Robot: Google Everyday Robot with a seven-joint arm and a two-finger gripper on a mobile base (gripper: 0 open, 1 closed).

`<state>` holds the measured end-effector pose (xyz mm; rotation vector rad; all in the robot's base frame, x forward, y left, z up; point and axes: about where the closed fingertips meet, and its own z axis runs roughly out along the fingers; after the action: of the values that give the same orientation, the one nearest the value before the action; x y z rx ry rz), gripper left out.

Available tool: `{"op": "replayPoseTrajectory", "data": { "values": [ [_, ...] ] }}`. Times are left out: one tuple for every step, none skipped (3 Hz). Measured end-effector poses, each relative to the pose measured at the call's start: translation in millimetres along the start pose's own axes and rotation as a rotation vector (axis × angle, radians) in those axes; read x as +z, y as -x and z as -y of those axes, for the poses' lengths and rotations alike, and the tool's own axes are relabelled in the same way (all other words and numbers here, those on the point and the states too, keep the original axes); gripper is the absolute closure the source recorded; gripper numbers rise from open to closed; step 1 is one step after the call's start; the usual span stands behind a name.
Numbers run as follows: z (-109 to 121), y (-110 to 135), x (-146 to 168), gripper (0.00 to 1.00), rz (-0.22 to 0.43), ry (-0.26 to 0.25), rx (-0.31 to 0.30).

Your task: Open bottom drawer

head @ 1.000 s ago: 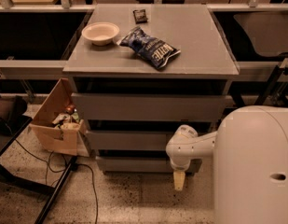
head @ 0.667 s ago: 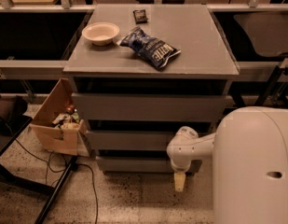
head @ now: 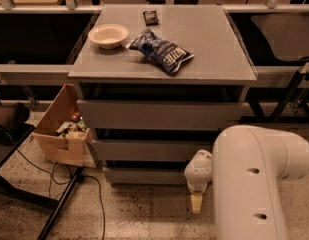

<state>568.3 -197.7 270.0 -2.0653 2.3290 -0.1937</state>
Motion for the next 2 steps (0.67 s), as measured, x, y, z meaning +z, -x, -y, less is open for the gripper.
{"op": "replayPoseTrajectory", "data": {
  "values": [
    [27.3,-3.2,47.5,0.00,0.028,-0.056,-0.069],
    [52.0,3.5,61.0,0.00,0.036,-0.098,-0.118]
  ]
}}
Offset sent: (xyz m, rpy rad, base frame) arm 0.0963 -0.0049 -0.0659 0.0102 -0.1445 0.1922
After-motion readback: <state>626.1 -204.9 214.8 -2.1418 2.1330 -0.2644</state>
